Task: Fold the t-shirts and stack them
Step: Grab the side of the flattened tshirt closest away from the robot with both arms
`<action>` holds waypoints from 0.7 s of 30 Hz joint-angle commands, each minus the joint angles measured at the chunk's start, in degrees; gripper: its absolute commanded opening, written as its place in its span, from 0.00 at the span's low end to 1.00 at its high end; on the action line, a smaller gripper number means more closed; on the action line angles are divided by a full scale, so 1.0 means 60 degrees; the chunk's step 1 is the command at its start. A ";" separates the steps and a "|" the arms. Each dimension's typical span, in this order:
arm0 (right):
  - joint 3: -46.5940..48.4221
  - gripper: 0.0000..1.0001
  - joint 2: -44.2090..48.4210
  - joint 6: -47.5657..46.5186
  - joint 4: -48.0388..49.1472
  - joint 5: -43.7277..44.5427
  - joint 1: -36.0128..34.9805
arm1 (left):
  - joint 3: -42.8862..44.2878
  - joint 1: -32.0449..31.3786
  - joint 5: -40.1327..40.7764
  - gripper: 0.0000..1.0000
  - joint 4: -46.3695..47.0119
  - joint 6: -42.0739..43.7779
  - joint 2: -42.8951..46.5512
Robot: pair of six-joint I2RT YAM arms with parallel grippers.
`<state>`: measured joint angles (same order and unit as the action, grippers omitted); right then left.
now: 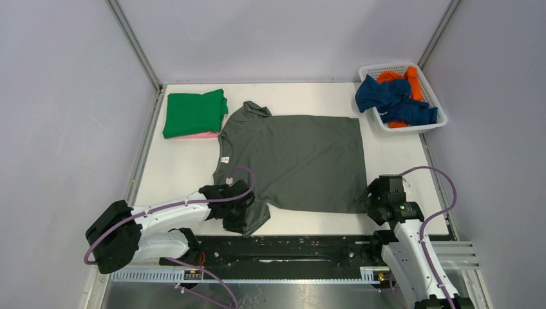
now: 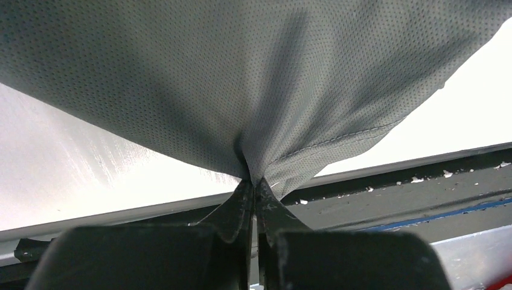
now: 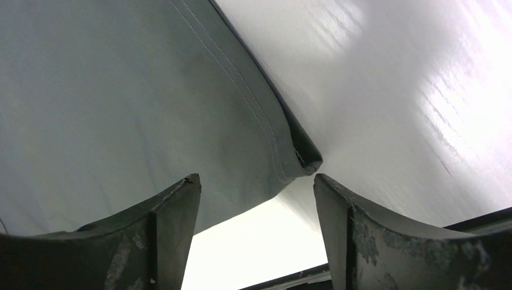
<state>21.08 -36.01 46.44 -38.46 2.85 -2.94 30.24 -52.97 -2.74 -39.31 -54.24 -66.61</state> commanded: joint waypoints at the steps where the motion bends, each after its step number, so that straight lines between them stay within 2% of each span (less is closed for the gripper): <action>1: -0.0279 0.73 0.0084 0.0627 -0.0326 -0.0222 0.0007 | 0.0161 -0.0050 0.0408 0.00 -0.0187 -0.0055 0.0036; 9: -0.0668 0.54 -0.0507 0.0662 0.0395 -0.0076 0.0009 | 0.0494 -0.0042 0.0398 0.00 -0.0391 -0.0032 0.1007; 13: -0.0684 0.47 -0.1115 0.0554 0.0914 0.0089 0.0007 | 0.0555 -0.0028 0.0414 0.00 -0.0133 0.0043 0.1252; 15: -0.0711 0.36 -0.1325 0.0502 0.1147 0.0026 0.0016 | 0.0703 -0.0008 0.0413 0.00 -0.0092 0.0164 0.1299; 18: -0.0572 0.07 -0.1401 0.0344 0.1324 -0.0146 0.0007 | 0.0916 0.0102 0.0411 0.00 -0.0045 0.0272 0.1419; 19: -0.0482 0.02 -0.1354 0.0286 0.1321 -0.0204 0.0007 | 0.0976 0.0214 0.0349 0.00 0.0031 0.0367 0.1476; 21: -0.0275 0.00 -0.1191 0.0186 0.1293 -0.0355 0.0007 | 0.1091 0.0602 -0.0065 0.00 0.0297 0.0554 0.1596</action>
<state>17.98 -43.88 48.84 -30.55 1.63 -2.94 33.12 -52.27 -1.50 -40.75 -52.88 -59.20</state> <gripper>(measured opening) 0.029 0.013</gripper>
